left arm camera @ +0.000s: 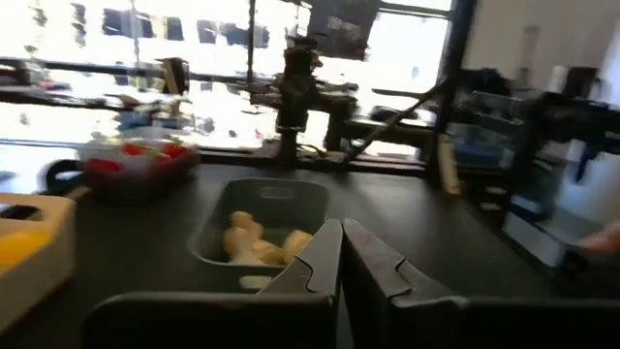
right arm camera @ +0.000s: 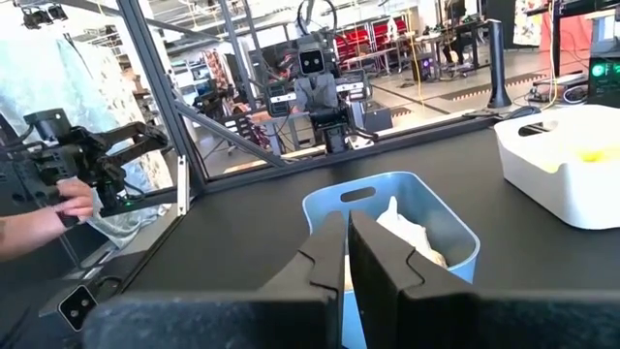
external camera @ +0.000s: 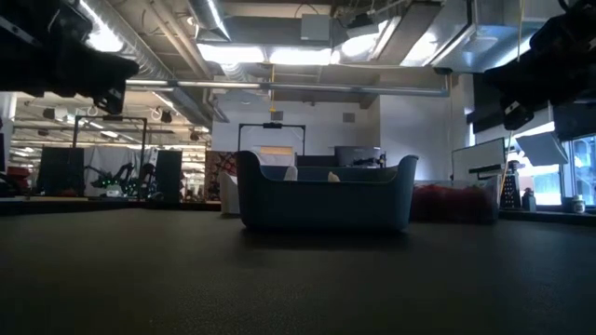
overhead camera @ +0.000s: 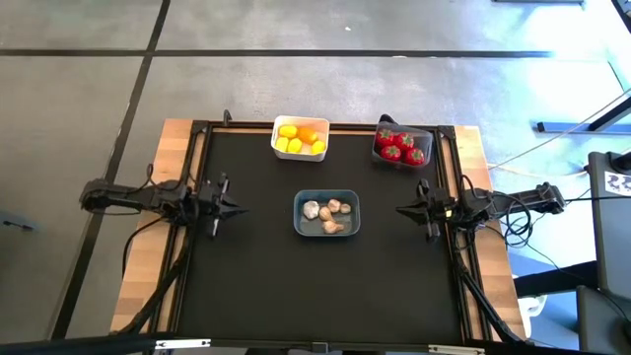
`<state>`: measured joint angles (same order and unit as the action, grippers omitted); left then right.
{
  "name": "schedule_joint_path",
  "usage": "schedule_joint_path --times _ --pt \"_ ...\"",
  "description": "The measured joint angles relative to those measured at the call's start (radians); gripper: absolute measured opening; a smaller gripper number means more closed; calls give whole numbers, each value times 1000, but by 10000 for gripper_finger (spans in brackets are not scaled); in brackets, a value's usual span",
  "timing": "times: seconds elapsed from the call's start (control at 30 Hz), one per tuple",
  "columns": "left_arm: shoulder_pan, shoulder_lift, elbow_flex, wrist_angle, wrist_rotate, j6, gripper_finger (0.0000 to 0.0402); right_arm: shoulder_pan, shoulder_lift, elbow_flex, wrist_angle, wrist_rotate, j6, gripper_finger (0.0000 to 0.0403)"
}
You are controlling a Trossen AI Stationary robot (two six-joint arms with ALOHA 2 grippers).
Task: Sort produce into baskets
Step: Return to Home Position
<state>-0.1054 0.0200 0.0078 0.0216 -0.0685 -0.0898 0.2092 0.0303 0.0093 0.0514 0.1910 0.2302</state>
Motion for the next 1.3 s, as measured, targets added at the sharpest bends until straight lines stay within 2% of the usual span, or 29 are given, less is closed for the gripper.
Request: schedule_joint_path --times 0.13,1.3 --pt "21 1 0 7 -45 39 12 0 0 0 0 0 0 21" --pt "24 2 1 7 -47 11 6 0 0 -1 0 0 0 21"
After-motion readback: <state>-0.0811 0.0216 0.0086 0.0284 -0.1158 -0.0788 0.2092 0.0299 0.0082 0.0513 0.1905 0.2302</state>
